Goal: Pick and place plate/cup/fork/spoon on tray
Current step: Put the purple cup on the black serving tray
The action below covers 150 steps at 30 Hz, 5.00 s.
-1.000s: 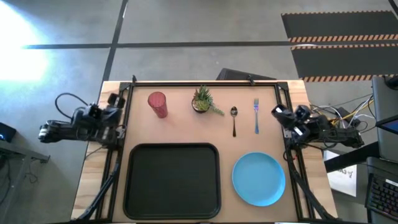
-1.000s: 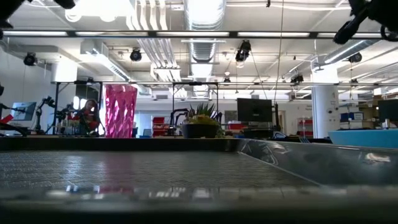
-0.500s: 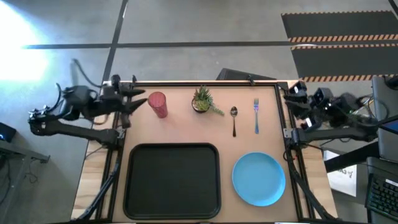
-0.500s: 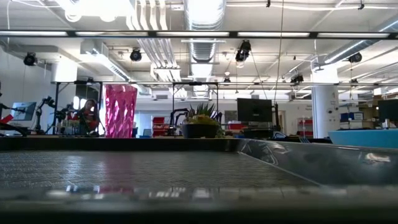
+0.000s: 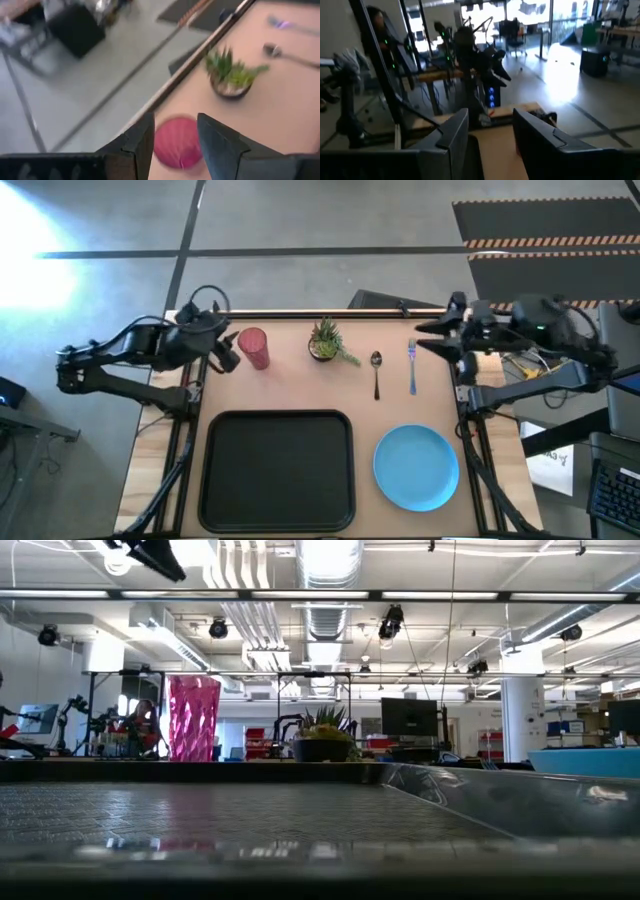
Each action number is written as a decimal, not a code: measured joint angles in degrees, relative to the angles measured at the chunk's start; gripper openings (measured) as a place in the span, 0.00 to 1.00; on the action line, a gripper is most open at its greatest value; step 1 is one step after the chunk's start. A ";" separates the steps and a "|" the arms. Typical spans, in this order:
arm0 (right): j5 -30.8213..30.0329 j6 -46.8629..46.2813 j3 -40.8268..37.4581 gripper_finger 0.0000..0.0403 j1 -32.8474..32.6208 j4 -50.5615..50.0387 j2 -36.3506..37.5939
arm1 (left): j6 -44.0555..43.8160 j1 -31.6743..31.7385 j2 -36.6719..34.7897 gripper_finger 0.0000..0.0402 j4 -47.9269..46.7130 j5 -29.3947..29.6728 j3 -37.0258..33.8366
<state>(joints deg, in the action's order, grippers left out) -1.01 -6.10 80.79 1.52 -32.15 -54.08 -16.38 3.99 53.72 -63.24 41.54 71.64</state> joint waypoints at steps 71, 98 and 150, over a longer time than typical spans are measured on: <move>8.49 6.13 18.15 0.32 -0.11 -8.28 -10.86 | 15.30 36.79 29.36 0.33 -8.37 -30.41 8.59; 8.49 6.79 18.15 0.32 -0.09 -8.27 -10.84 | 15.30 37.96 29.51 0.33 -4.67 -33.69 -0.92; 5.33 7.62 18.02 0.32 -0.09 -14.68 -10.95 | -12.30 10.70 4.62 0.00 -26.81 -47.12 8.97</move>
<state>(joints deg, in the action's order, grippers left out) 4.32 1.52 98.80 1.43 -46.83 -65.04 -28.68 14.69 58.33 -90.05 -5.58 80.60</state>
